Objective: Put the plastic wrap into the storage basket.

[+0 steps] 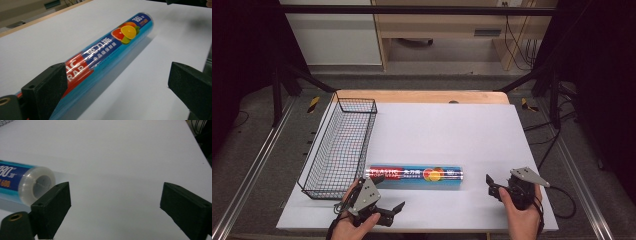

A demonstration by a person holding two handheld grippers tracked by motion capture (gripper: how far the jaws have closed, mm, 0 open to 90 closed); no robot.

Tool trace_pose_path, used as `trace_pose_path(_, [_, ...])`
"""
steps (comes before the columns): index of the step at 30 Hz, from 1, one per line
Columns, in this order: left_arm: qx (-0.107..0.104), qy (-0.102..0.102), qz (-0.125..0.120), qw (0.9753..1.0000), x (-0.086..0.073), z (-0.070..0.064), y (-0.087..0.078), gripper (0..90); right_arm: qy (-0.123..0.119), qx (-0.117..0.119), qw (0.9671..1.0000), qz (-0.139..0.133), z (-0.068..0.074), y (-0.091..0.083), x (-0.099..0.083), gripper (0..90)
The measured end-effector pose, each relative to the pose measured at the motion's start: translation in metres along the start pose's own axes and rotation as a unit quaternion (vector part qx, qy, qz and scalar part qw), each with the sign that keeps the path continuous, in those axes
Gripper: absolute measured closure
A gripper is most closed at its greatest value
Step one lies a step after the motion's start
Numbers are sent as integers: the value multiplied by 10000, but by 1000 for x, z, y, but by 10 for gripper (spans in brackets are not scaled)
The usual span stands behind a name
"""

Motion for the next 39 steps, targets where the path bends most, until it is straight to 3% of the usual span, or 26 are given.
trace_pose_path(3, [-125, 193, -17, 9997, 0, -3, -4, 22, -126, -86, 9998, -141, 4, -13, 1, 163])
trace_pose_path(5, [-116, 242, 11, 9996, 0, -3, -4, 24, -396, -102, 9990, -160, 7, -19, 0, 185])
trace_pose_path(6, [-108, 277, 22, 9996, -1, -3, -5, 24, -396, -102, 9990, -160, 7, -19, 0, 185])
trace_pose_path(7, [-78, 344, 35, 9994, -1, -1, -6, 29, -634, -207, 9977, -141, 7, -21, -6, 184])
trace_pose_path(9, [-82, 295, 24, 9995, 1, 1, -7, 32, -679, -248, 9973, -148, 6, -20, -8, 181])
trace_pose_path(12, [-87, 380, -6, 9992, 10, 7, -9, 34, -635, -334, 9973, -178, 1, -14, -11, 175])
trace_pose_path(14, [85, 922, 174, 9956, 26, 15, -11, 40, -618, -327, 9973, -207, -1, -12, -11, 172])
trace_pose_path(15, [85, 922, 174, 9956, 26, 15, -11, 40, -605, -292, 9975, -210, -1, -12, -11, 169])
trace_pose_path(16, [56, 1242, 322, 9917, 42, 19, -9, 38, -599, -292, 9975, -222, -2, -12, -12, 169])
trace_pose_path(18, [-95, 1427, 484, 9885, 58, 22, -3, 35, -586, -290, 9974, -295, -3, -13, -10, 168])
trace_pose_path(19, [-95, 1427, 484, 9885, 58, 22, -3, 33, -586, -290, 9974, -295, -3, -13, -10, 168])
trace_pose_path(21, [-431, 1540, 643, 9850, 74, 22, 7, 32, -533, -304, 9974, -376, -5, -15, -9, 169])
trace_pose_path(22, [-611, 1596, 838, 9817, 82, 22, 19, 32, -489, -317, 9973, -453, -7, -17, -8, 175])
trace_pose_path(24, [-788, 1620, 1047, 9781, 86, 23, 37, 32, -460, -325, 9972, -490, -9, -17, -7, 174])
trace_pose_path(25, [-788, 1620, 1047, 9781, 86, 23, 37, 34, -460, -325, 9972, -490, -9, -17, -7, 174])
trace_pose_path(27, [-951, 1800, 1417, 9688, 81, 27, 63, 51, -408, -309, 9976, -469, -9, -16, -8, 168])
trace_pose_path(29, [-1066, 1794, 1639, 9641, 75, 29, 77, 52, -401, -292, 9977, -470, -7, -15, -8, 161])
trace_pose_path(31, [-1121, 1750, 1681, 9636, 73, 29, 82, 50, -427, -282, 9976, -465, -6, -15, -7, 156])
trace_pose_path(32, [-1283, 1709, 1753, 9610, 69, 26, 89, 49, -436, -268, 9976, -463, -5, -15, -7, 154])
trace_pose_path(34, [-1396, 1727, 1842, 9575, 63, 24, 94, 52, -448, -249, 9977, -455, -4, -14, -7, 152])
trace_pose_path(35, [-1396, 1727, 1842, 9575, 63, 24, 94, 58, -454, -239, 9977, -454, -4, -13, -7, 149])
trace_pose_path(36, [-1513, 1672, 1944, 9547, 56, 24, 99, 61, -457, -225, 9977, -439, -3, -13, -7, 147])
trace_pose_path(39, [-1494, 1635, 2078, 9528, 49, 28, 103, 73, -448, -230, 9977, -450, -3, -13, -7, 147])
Point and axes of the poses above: each handheld gripper's, and its own axes: y roughly forward along the jaws, x roughly out of its top, z roughly to its left, the point moved 8 cm from there along y, roughly forward along the jaws, and after that the axes turned 2 degrees about z, right-handed, at the moved point
